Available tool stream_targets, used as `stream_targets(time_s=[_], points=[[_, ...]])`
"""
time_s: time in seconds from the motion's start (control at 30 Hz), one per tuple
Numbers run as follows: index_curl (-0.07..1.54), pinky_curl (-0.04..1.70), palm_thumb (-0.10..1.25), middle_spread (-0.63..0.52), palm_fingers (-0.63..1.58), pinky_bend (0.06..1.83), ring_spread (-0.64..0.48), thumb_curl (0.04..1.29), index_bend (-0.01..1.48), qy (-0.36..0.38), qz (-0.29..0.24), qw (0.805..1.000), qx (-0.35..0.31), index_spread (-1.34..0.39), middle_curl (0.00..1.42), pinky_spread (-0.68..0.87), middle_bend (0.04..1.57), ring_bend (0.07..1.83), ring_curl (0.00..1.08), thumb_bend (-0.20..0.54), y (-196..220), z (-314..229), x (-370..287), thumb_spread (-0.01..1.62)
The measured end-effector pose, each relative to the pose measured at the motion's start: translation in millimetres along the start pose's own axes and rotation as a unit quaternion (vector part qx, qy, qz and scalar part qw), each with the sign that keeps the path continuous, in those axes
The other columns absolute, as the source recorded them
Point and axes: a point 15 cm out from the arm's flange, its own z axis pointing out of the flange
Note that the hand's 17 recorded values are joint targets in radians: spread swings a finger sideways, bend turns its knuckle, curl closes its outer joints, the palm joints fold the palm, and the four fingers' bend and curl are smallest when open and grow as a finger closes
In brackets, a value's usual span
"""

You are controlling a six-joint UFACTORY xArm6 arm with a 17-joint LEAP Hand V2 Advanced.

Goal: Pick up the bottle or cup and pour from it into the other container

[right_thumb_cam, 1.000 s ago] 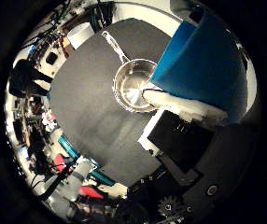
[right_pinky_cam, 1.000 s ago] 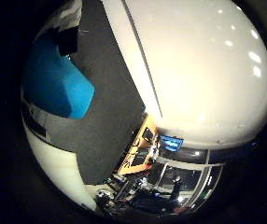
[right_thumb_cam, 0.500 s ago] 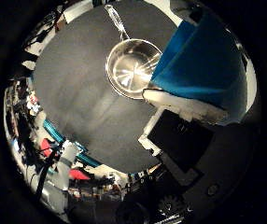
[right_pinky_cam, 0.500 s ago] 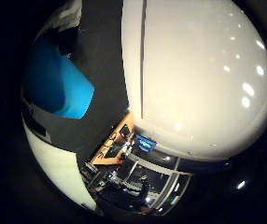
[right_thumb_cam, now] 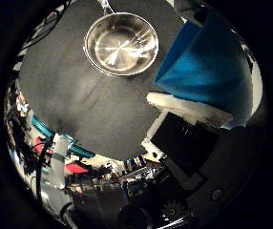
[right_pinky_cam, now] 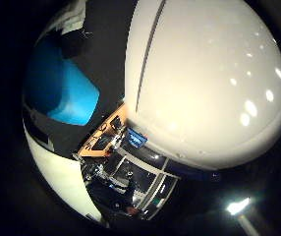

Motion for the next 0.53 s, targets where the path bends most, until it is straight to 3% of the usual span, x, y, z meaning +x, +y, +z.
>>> stream_targets(time_s=[0.53], points=[[1.11, 0.93, 0.85, -0.36, 0.97, 1.06, -0.29, 0.65, 0.18, 0.011, -0.016, 1.0, -0.013, -0.64, 0.98, -0.4, 0.9, 1.22, 0.67, -0.034, -15, 0, -11, 0.66]])
